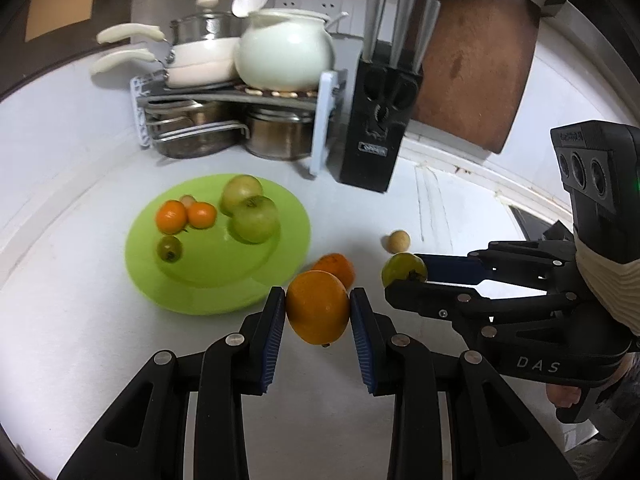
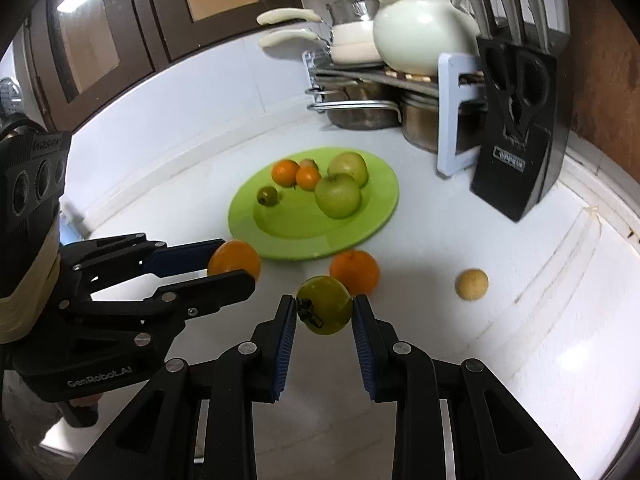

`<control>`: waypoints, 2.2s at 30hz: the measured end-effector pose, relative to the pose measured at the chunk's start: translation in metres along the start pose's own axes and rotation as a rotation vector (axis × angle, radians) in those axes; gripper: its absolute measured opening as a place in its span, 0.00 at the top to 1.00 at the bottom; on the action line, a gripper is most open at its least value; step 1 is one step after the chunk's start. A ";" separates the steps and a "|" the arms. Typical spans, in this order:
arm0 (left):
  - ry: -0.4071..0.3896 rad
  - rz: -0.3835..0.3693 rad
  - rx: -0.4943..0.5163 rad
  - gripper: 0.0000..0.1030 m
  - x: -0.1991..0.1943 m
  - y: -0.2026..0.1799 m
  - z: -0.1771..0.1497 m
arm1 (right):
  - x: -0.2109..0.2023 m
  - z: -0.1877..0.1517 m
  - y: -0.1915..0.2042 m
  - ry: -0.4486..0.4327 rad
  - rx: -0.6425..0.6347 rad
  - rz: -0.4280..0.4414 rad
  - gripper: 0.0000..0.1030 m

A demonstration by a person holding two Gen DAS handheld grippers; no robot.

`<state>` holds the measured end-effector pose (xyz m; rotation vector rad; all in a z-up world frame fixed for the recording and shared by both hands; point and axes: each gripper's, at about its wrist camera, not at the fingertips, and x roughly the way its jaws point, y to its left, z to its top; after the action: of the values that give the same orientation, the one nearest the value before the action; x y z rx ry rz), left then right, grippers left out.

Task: Organize fruits
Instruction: 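Carry the orange and green tomato over the green plate with both tools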

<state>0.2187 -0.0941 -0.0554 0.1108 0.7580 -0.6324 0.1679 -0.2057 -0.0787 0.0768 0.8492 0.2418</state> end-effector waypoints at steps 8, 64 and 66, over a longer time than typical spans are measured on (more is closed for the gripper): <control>-0.054 0.044 -0.005 0.68 -0.017 0.018 0.011 | 0.002 0.021 0.016 -0.043 -0.021 0.011 0.71; 0.036 0.122 -0.053 0.68 0.072 0.152 0.060 | 0.139 0.122 0.034 0.074 -0.118 0.048 0.71; 0.043 0.120 -0.050 0.68 0.074 0.153 0.060 | 0.141 0.122 0.033 0.078 -0.115 0.050 0.71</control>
<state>0.3837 -0.0259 -0.0810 0.1232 0.8025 -0.4976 0.3428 -0.1362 -0.0961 -0.0188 0.9096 0.3412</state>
